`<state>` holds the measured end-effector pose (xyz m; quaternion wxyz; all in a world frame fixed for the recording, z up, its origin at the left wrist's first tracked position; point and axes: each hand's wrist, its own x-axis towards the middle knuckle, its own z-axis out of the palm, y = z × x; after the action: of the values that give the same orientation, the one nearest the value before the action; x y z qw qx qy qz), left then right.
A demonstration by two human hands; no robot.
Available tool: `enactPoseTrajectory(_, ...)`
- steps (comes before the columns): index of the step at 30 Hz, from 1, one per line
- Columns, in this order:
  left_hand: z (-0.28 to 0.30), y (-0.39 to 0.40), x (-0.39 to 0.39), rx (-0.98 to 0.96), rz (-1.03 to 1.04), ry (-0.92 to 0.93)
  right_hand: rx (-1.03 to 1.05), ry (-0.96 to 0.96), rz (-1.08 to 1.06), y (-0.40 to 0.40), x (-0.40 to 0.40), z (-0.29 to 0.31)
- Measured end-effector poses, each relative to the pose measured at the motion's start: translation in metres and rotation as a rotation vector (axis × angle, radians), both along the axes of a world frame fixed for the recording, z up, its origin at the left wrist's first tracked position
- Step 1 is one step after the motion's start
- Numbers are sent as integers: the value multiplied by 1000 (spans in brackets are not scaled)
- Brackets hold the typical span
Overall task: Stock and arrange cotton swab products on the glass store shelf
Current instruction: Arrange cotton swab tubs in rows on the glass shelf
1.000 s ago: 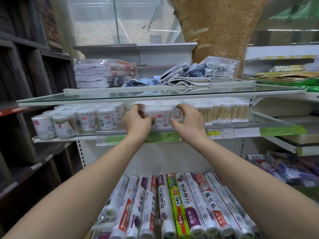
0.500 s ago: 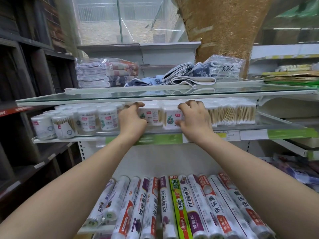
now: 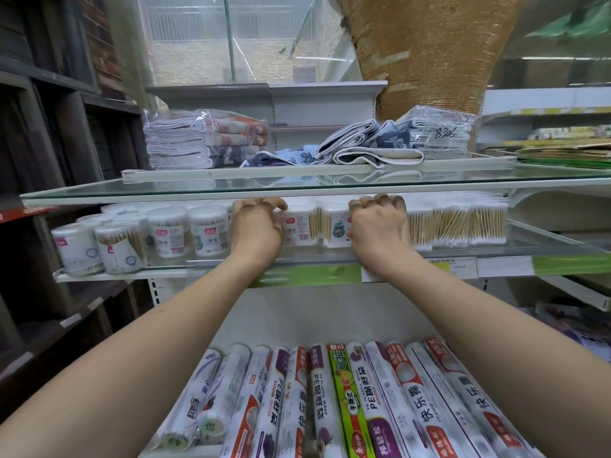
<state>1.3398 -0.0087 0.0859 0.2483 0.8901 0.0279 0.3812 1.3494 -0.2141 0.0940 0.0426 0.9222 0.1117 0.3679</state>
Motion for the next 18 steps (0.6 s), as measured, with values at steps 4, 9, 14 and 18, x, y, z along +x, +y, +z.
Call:
enactPoseTrajectory(4, 8, 3, 1, -110, -29, 6, -1, 32, -1, 5, 1, 6)
enactPoseTrajectory(9, 16, 2, 2, -59, -11, 100, 3, 66, 18, 6, 6, 6)
enactPoseTrajectory(14, 22, 1, 3, -97, 39, 130, 49, 60, 65, 4, 8, 3)
enactPoseTrajectory(18, 22, 5, 6, -118, 33, 128, 75, 41, 96, 1, 10, 2)
